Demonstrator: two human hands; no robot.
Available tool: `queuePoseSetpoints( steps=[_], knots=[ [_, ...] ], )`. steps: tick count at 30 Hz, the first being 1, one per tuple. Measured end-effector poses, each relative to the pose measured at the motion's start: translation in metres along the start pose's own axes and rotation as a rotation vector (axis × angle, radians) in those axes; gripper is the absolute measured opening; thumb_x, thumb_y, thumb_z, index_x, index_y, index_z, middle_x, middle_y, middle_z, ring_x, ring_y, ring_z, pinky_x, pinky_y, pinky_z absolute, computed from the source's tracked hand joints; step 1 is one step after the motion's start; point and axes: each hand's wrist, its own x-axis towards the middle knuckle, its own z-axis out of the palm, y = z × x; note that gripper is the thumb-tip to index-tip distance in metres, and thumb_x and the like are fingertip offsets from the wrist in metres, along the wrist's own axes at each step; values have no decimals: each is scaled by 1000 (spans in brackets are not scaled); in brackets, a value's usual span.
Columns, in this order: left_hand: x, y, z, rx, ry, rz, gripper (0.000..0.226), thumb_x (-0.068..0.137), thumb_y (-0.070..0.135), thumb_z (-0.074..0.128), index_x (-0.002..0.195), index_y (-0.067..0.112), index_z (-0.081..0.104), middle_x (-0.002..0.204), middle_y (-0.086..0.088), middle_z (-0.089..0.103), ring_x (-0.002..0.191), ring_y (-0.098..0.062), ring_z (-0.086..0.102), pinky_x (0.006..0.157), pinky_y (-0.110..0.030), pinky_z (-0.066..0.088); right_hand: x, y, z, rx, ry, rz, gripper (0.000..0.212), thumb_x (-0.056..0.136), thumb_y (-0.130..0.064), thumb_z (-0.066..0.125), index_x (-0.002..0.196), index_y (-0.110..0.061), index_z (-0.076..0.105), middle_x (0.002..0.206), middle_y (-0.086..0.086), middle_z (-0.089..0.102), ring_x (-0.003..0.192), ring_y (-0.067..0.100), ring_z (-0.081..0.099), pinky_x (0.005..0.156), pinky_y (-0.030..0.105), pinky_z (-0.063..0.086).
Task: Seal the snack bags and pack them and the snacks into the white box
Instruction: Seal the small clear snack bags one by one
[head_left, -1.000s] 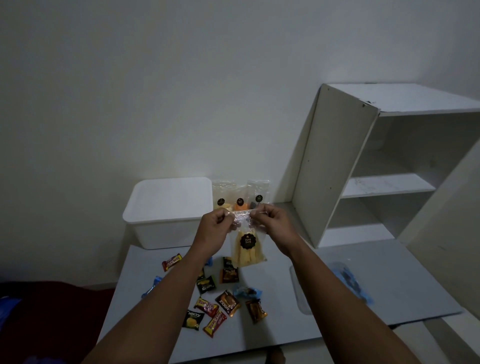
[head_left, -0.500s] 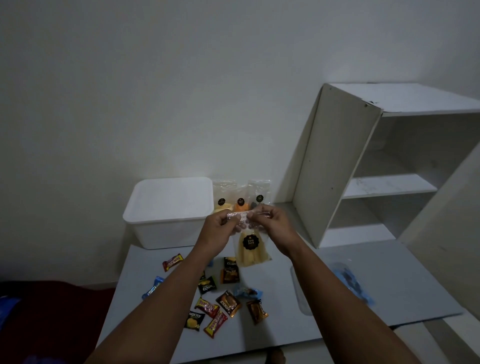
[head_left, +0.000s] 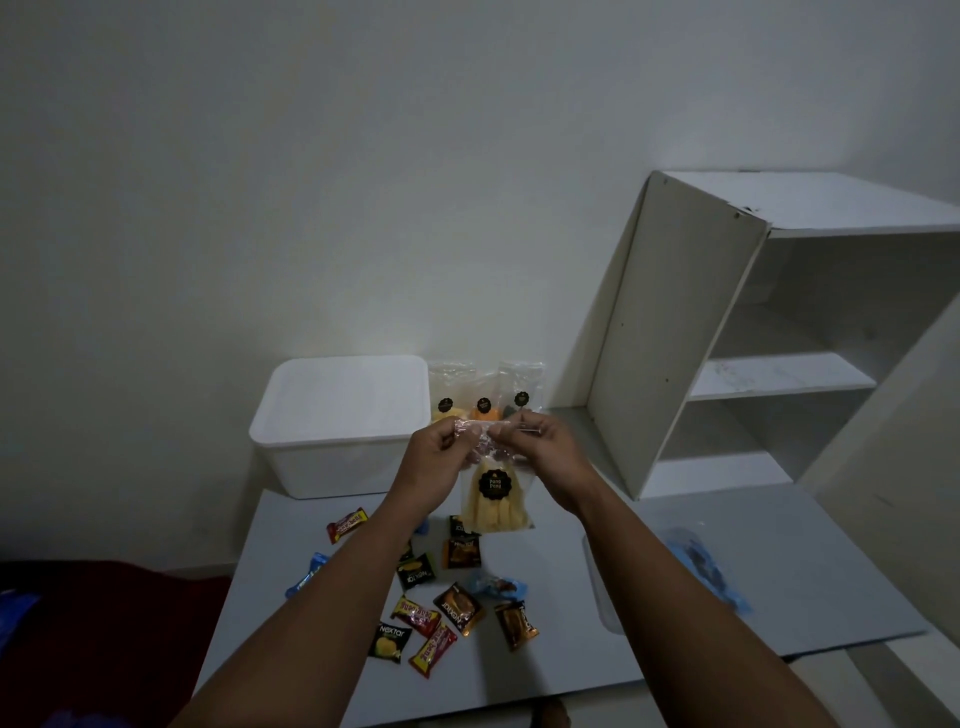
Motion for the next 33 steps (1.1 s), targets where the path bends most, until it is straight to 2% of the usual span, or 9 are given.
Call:
queuePoseSetpoints(
  steps=[6,13,16,18,20,24,27,30,33],
  knots=[
    [2,-2,-5,77,30,34,19,100,17,60,85,18,73,85,-6,76,72,-5,68,75,-28,55,-2,5,5,23,17,10,10,95,-15,70,92,-6,74,88,11,76,79,17,71,70,22,56],
    [1,3,0,-22,92,-55,31,103,32,56,82,19,75,84,-3,77,83,-19,73,75,-34,58,0,1,9,9,23,-4,10,95,-17,71,87,-14,76,93,13,76,83,18,72,73,23,56],
    [2,5,-1,20,102,-43,36,102,38,55,80,19,76,81,-3,78,87,-27,74,82,-41,58,0,4,9,58,90,22,17,98,-23,67,88,-14,77,89,5,77,79,12,71,74,27,54],
    [3,4,0,18,110,-40,37,101,40,58,75,20,75,75,-2,77,82,-27,74,80,-41,59,1,7,8,37,106,12,23,98,-30,66,85,-15,77,86,5,75,80,15,68,78,32,54],
    [1,6,1,6,120,-38,37,101,38,57,72,19,72,68,-1,72,69,-20,68,72,-36,57,2,8,8,19,109,6,29,96,-37,67,91,-10,78,91,16,73,84,21,66,81,38,53],
    [0,6,-1,-55,128,-56,36,105,33,50,90,12,75,88,-14,77,78,-20,70,62,-23,56,3,9,4,92,134,51,36,98,-36,66,97,-2,75,90,9,74,84,20,69,79,36,54],
    [0,6,2,-59,114,-52,34,105,31,51,91,13,75,88,-13,76,80,-21,69,64,-30,60,3,13,3,142,140,22,46,95,-41,68,102,5,72,96,19,72,90,28,67,84,42,53],
    [0,7,4,-37,154,-29,35,103,32,55,85,9,73,77,-14,69,73,-16,62,75,-48,60,2,14,3,159,172,40,35,99,-35,64,102,-3,76,94,12,75,88,23,68,84,40,55],
    [2,8,4,-82,151,-33,29,103,27,55,88,13,75,88,-17,74,73,-15,66,69,-36,61,0,14,1,187,185,28,27,102,-28,59,97,-9,78,87,7,76,81,17,71,78,33,56]
  ],
)
